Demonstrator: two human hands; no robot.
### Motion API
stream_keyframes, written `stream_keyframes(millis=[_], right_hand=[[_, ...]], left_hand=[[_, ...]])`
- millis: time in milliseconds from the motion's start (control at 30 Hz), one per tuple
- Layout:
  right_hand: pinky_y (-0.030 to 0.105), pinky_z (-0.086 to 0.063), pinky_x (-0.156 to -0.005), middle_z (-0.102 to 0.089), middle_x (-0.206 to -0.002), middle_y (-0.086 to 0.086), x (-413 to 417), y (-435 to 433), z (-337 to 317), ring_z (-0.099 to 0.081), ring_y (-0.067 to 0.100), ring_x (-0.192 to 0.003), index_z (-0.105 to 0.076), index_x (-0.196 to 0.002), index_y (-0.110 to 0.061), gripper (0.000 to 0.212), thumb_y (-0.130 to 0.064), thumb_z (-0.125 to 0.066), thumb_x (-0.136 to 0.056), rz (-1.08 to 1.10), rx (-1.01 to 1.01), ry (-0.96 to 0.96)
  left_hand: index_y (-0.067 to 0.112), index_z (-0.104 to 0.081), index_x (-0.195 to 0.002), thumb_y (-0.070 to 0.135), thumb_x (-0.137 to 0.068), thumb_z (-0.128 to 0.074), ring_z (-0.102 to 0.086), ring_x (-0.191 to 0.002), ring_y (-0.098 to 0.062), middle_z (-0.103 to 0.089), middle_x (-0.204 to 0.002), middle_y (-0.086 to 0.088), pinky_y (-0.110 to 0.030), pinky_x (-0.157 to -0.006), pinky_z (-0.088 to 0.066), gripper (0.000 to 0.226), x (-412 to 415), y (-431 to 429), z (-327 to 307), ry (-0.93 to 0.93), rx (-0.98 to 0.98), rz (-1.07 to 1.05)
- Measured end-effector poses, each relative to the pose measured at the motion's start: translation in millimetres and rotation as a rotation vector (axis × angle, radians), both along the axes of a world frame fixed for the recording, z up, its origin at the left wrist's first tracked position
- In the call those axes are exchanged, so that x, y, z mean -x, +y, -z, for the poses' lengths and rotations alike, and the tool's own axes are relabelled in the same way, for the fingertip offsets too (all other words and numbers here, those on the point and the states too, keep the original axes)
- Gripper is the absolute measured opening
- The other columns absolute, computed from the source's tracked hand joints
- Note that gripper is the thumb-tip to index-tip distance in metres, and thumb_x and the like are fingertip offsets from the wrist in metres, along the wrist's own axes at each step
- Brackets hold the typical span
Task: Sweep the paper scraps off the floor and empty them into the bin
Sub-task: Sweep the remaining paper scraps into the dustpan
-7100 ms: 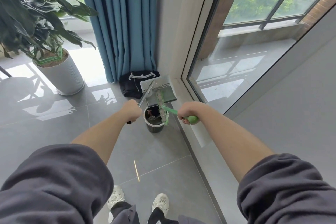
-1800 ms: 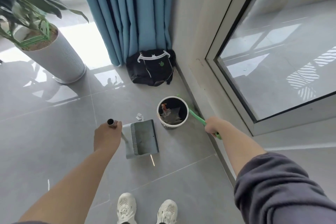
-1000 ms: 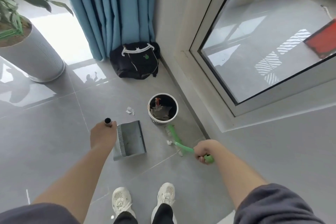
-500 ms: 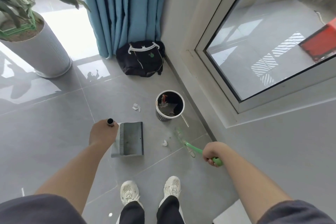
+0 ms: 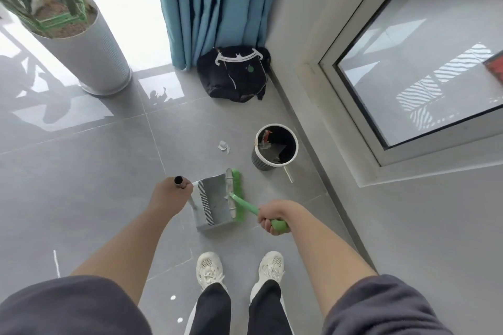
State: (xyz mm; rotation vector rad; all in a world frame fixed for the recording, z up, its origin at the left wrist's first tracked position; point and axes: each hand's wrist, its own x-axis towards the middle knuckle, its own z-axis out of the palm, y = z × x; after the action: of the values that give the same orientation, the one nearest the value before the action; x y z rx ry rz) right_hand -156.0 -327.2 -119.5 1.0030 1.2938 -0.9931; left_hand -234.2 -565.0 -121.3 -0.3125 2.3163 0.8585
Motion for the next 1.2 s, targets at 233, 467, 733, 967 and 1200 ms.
stream_keyframes(millis=[233,467,733,967,1200], right_hand=[[0.009,-0.028,-0.033,-0.033,-0.059,-0.006,30.2,21.4,-46.4,-0.034,0.000,-0.027,-0.023,-0.151,-0.015,0.057,-0.007,-0.033,-0.095,-0.188,0.023,0.011],[0.012,-0.034,-0.039,-0.043,-0.064,0.004,74.7,13.9,-53.2,-0.040,0.009,-0.034,-0.040,-0.141,-0.014,0.053,-0.001,-0.041,-0.090,-0.363,-0.158,0.132],[0.030,-0.049,-0.072,-0.060,-0.062,0.004,131.4,-10.9,-18.5,-0.059,0.024,-0.066,-0.058,-0.069,-0.009,0.023,-0.001,-0.041,-0.082,-0.729,-0.401,0.347],[0.028,-0.042,-0.049,-0.065,-0.078,0.009,155.8,-43.0,15.3,-0.051,0.017,-0.054,-0.056,-0.108,-0.005,0.028,0.001,-0.039,-0.086,-1.008,-0.348,0.287],[0.016,-0.039,-0.042,-0.045,-0.070,0.006,156.3,-35.8,-8.3,-0.044,0.010,-0.039,-0.035,-0.146,-0.016,0.057,-0.003,-0.041,-0.091,-0.739,-0.042,0.157]], left_hand=[[0.003,-0.067,-0.084,0.020,-0.086,-0.051,-0.045,-0.064,-0.024,-0.062,-0.077,-0.012,-0.028,-0.060,-0.041,0.023,0.8,-23.4,7.0,0.028,-0.014,-0.139],[-0.003,-0.068,-0.087,0.022,-0.092,-0.047,-0.048,-0.067,-0.027,-0.067,-0.082,-0.022,-0.030,-0.055,-0.039,0.033,19.3,-42.5,4.7,0.132,0.083,-0.202],[0.011,-0.069,-0.082,0.015,-0.092,-0.051,-0.052,-0.070,-0.028,-0.063,-0.078,-0.013,-0.028,-0.063,-0.040,0.021,41.9,-74.9,8.1,0.186,0.070,-0.344],[0.011,-0.071,-0.087,0.021,-0.090,-0.054,-0.067,-0.079,-0.038,-0.068,-0.081,-0.017,-0.037,-0.067,-0.051,0.020,61.2,-99.0,22.5,0.114,-0.002,-0.422],[0.016,-0.066,-0.073,0.020,-0.087,-0.052,-0.069,-0.082,-0.037,-0.068,-0.077,-0.018,-0.040,-0.073,-0.054,0.020,57.5,-90.3,15.6,0.064,-0.037,-0.415]])
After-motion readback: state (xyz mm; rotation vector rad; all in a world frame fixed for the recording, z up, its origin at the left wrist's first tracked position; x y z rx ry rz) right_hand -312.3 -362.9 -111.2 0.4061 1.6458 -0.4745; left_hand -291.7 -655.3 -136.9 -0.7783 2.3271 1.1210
